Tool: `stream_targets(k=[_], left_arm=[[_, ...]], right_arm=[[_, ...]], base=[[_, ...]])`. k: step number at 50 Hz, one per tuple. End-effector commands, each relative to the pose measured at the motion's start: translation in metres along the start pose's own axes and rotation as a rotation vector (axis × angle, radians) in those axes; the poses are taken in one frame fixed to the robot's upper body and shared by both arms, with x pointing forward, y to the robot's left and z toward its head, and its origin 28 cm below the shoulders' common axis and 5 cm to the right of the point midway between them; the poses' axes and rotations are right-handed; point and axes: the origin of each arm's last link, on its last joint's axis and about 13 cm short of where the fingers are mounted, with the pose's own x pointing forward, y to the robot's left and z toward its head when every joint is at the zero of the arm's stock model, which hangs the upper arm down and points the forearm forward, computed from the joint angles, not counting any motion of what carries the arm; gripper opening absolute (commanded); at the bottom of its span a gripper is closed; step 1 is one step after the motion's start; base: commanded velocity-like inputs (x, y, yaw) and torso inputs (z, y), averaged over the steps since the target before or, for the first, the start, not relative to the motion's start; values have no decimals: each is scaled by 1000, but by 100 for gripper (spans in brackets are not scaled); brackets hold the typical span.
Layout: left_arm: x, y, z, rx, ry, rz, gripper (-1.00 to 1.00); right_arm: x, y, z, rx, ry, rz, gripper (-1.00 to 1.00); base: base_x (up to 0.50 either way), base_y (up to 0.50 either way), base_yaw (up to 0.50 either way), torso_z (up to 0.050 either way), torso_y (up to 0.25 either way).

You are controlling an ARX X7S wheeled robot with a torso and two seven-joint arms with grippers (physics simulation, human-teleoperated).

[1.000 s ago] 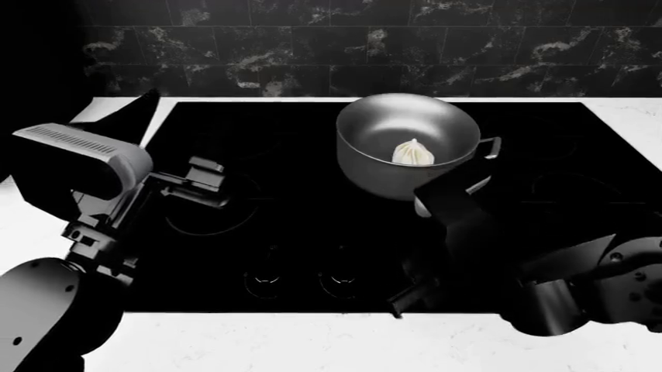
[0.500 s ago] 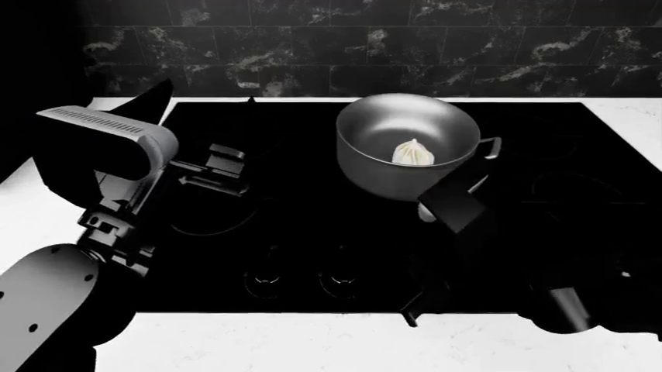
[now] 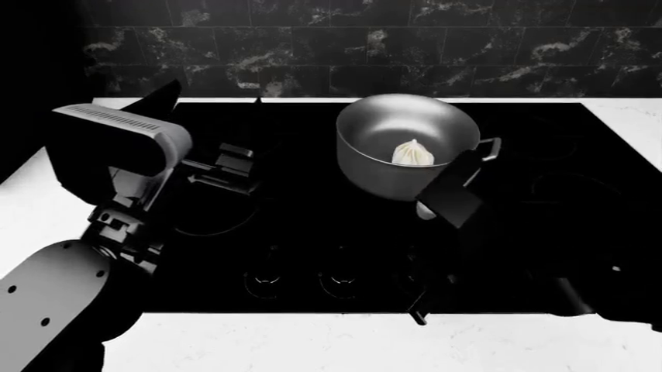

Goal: Frozen meat rests on a plate on the counter. Retrieve the meat and place it in a pot on a burner. Then turn the burner on.

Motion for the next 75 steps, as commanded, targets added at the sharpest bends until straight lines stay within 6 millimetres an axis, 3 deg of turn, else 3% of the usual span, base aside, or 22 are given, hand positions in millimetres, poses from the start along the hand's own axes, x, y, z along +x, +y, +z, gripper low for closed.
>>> stream_targets(k=[1,17,25,37,53,60,61,75], left_arm=[[2,0,-1,6,7,3,100],[-1,-1,3,10,1,1,100],[0,-2,3,12,-1,-2,100],[-1,-2,3,13,-1,-4,100],[-3,-2,5,14,-6,-4,100],[-6,-2,10,14,-16,-1,100],[-7,-2,11,15,-20,1,100],[-18,0,24,11,-66,4,100]], right_arm=[[1,-35,-4,-143,6,-344,-100],[-4,-30,-7,-209,-8,-343,-100],[-4,-34,-16,-422,-38,-376,-100],[-4,-38,-16,-504,-45,-400,-100],[-7,-37,-12,-522,-66,-399,-100],[-16,-30,-3,-403,-65,-374,-100],[-19,-27,-1,-397,-67,-377,100],[-54,-5,14,-345,-88,-377,100]], base=[[14,0,0,0,0],[3,-2,0,0,0],[3,-2,-3,0,0],[3,-3,-3,0,0],[3,-3,-4,0,0],[2,-3,-5,0,0],[0,-5,-5,0,0],[0,0,0,0,0]])
